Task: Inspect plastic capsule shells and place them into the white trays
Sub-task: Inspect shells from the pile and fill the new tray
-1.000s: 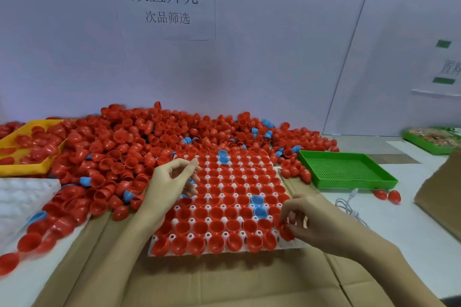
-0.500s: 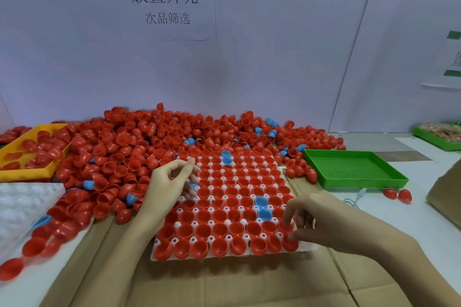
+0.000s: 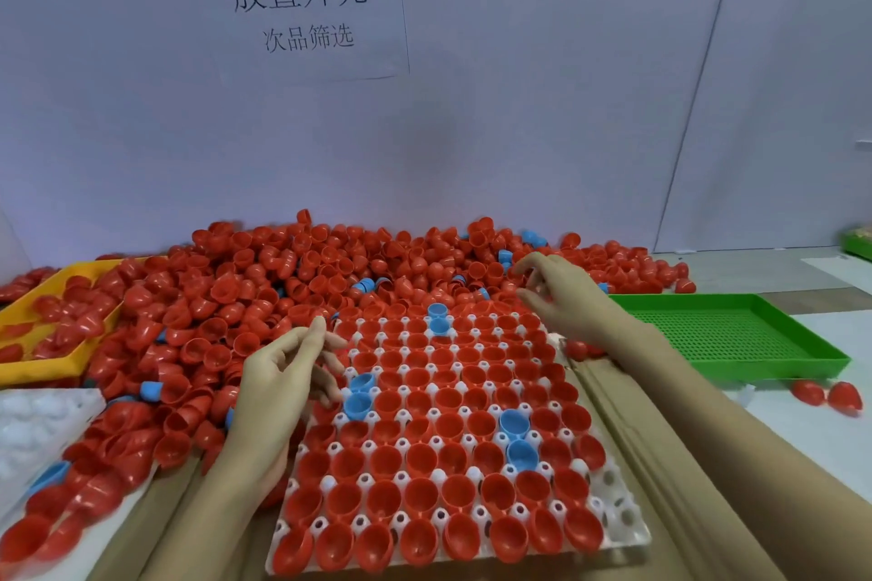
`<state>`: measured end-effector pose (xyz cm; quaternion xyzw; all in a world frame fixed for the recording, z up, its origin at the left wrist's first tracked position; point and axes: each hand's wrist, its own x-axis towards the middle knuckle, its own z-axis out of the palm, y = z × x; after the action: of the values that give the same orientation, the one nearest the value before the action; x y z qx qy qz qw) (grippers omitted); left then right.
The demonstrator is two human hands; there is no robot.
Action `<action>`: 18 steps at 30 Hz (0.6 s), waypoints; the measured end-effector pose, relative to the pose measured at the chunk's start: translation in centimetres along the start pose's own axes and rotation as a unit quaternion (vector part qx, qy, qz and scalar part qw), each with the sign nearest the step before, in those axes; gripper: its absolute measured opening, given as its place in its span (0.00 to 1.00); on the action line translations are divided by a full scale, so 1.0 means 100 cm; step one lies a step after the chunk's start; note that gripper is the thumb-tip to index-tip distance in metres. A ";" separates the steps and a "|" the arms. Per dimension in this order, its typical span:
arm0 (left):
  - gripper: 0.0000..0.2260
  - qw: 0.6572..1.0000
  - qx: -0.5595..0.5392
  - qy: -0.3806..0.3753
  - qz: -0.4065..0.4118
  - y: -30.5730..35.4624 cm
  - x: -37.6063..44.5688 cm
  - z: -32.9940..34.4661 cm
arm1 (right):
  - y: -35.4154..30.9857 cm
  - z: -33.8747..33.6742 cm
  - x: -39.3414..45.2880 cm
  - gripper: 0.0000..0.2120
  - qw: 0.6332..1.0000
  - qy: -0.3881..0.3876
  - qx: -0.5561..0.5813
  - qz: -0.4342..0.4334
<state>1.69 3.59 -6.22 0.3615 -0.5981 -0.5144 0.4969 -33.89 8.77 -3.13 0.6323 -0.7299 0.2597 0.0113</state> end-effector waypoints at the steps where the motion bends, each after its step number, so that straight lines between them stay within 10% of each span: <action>1: 0.17 1.000 -0.010 0.004 -0.011 -0.001 0.001 -0.001 | 0.011 0.006 0.012 0.14 1.000 0.004 -0.022 0.008; 10: 0.18 0.999 -0.029 0.015 -0.031 -0.004 0.007 -0.001 | 0.052 0.031 0.076 0.29 0.992 -0.016 -0.121 -0.032; 18: 0.19 0.999 -0.026 0.003 -0.032 -0.003 0.004 -0.002 | 0.026 0.052 0.086 0.16 0.978 0.007 -0.208 0.027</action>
<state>1.74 3.07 -6.38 0.3692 -0.5713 -0.5438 0.4915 -36.41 -1.04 -5.62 0.5942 -0.7848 0.1062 0.1406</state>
